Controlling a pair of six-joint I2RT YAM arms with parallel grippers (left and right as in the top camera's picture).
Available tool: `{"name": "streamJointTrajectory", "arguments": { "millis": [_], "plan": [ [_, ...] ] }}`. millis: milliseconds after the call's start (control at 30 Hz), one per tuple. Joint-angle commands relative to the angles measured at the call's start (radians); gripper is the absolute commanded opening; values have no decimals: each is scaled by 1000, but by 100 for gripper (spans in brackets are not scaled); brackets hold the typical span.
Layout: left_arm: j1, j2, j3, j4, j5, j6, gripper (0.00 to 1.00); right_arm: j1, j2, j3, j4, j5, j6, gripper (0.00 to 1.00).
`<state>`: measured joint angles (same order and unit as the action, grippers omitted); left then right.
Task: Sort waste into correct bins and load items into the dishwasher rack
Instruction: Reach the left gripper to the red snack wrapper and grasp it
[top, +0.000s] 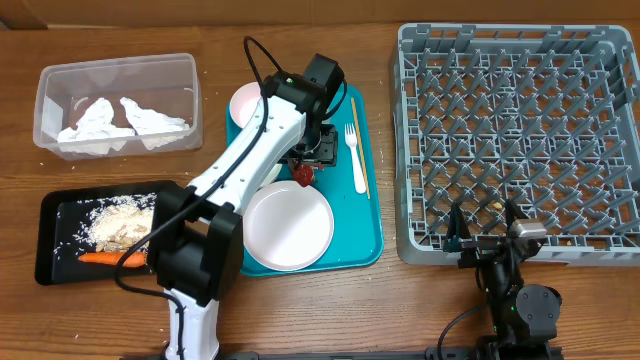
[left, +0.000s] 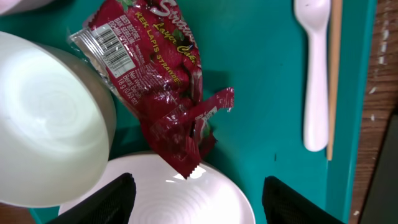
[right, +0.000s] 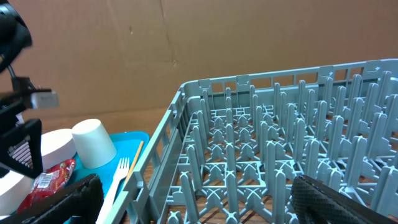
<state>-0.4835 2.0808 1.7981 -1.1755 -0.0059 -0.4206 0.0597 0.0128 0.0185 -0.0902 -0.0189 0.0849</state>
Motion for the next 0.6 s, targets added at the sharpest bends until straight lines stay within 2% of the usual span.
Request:
{"name": "streamJointTrajectory", "arguments": {
  "millis": [0,300,467,567],
  "plan": [
    [-18,73,-11,3,-19,-13,67,3,-9,-10,6,3,-3,100],
    [-35,146,-11,18,-20,-5,65,3,-9,-10,6,3,-3,100],
    [-35,146,-11,29,-20,-5,59,3,-9,-10,6,3,-3,100],
    [-35,148,-11,43,-21,18,53,3,-9,-10,6,3,-3,100]
  ]
}}
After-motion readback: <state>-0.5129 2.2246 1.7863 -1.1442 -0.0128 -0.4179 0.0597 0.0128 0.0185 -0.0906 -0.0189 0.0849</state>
